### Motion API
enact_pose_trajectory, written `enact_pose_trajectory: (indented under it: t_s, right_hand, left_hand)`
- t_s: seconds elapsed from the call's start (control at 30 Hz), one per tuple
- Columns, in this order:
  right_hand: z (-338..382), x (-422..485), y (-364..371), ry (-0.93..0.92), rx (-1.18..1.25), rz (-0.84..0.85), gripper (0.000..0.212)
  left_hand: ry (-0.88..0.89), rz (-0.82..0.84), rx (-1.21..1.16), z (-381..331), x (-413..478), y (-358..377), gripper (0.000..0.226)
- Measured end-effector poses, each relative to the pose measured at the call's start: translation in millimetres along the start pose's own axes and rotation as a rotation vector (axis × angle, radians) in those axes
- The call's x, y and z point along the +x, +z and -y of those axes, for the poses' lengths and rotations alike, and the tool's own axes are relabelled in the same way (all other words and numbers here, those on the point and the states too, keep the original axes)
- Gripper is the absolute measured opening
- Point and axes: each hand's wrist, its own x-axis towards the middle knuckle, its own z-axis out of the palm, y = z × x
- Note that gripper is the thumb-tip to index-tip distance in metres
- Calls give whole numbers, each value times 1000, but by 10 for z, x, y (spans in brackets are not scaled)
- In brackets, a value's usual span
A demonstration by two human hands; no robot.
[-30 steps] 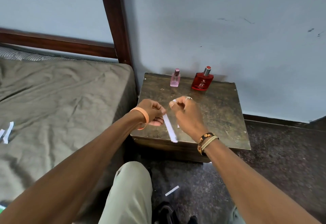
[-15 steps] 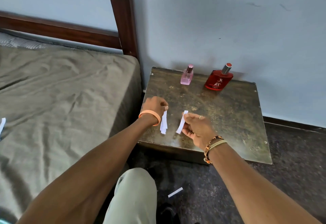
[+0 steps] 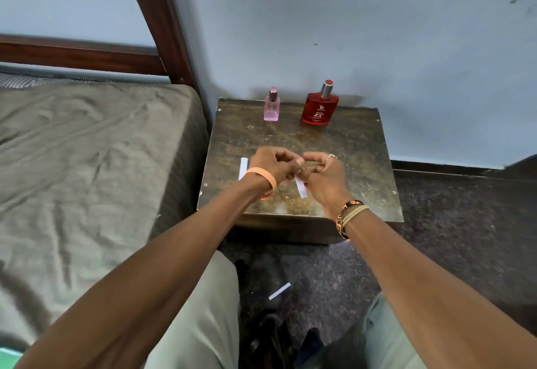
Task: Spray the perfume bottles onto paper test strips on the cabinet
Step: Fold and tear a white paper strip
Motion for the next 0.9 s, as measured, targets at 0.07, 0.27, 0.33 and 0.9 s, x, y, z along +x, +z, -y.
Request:
enact_pose_trajectory:
  t_s: [0.07,0.27,0.33,0.9]
  right_hand:
    - [-19,-59,-134,39,48,-2,39]
    - [-209,-102,-369,162,183,6,37]
    - [-281,-64,-405,198,204,-21,34]
    - [-567,399,-166,277,-8,-146,28]
  left_hand:
    - [-6,-8,1,-71,-31,110,6]
    - [44,-119,29,-113,122,326,8]
    - [38,-94,44,-81,199,391,8]
    - [226,-67,528,337,734,440,7]
